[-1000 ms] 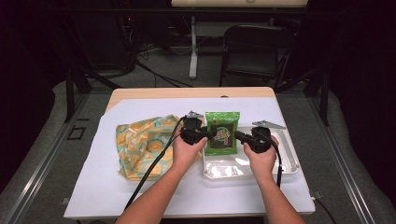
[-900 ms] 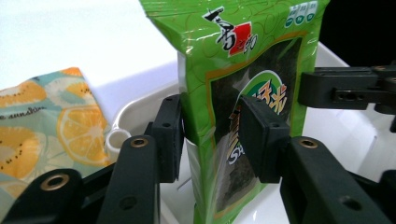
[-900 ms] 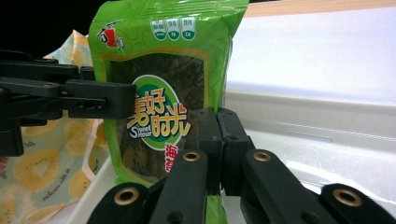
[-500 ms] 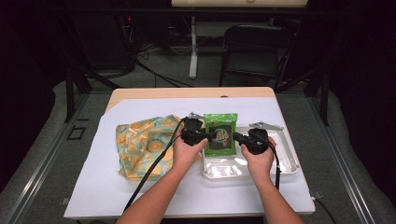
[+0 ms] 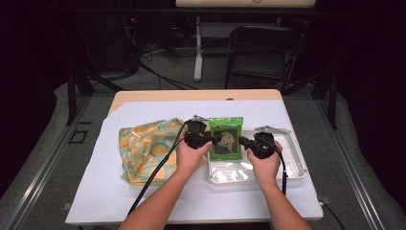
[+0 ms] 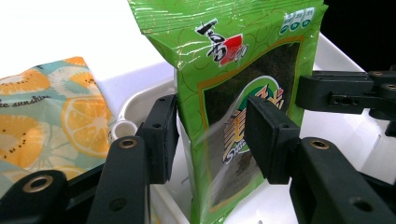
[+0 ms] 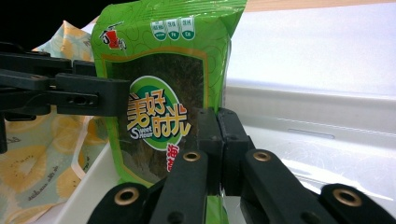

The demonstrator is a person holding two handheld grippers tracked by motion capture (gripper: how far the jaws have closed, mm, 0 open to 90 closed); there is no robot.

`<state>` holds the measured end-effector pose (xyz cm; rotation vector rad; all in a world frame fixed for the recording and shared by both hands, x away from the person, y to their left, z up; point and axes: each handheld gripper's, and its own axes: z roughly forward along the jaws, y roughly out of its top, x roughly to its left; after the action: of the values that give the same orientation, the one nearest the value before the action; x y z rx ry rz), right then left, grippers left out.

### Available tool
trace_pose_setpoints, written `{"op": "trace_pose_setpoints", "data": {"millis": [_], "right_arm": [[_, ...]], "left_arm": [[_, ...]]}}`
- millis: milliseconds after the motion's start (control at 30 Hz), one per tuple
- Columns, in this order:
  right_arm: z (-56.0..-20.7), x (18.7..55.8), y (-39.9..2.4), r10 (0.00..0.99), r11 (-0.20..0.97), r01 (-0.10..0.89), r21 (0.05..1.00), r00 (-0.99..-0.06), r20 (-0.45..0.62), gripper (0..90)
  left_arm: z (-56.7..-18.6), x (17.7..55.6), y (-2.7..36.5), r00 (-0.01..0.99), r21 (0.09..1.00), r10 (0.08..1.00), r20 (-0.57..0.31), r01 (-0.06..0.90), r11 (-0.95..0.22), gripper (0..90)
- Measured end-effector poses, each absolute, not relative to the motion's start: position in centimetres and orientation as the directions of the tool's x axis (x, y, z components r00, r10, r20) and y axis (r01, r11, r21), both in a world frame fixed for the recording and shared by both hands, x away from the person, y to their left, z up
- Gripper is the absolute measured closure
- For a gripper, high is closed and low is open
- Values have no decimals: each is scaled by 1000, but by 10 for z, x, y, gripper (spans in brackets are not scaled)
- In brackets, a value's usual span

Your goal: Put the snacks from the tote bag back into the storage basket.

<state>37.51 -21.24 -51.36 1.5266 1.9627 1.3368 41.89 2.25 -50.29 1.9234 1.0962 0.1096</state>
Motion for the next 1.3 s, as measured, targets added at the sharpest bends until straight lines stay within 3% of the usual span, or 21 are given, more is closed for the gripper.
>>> {"op": "trace_pose_setpoints", "data": {"millis": [467,633,1300], "right_arm": [[-518,379,-217,879,-42,603,797,-357,316,899],[-519,381,-218,880,-52,605,795,-349,323,898],[-524,399,-224,876,-94,625,775,-318,364,898]], "left_arm": [[-498,417,29,606,740,731,-314,638,-212,541],[-498,416,35,593,747,724,-353,645,-164,537],[-482,400,59,598,786,750,-283,593,-176,535]]}}
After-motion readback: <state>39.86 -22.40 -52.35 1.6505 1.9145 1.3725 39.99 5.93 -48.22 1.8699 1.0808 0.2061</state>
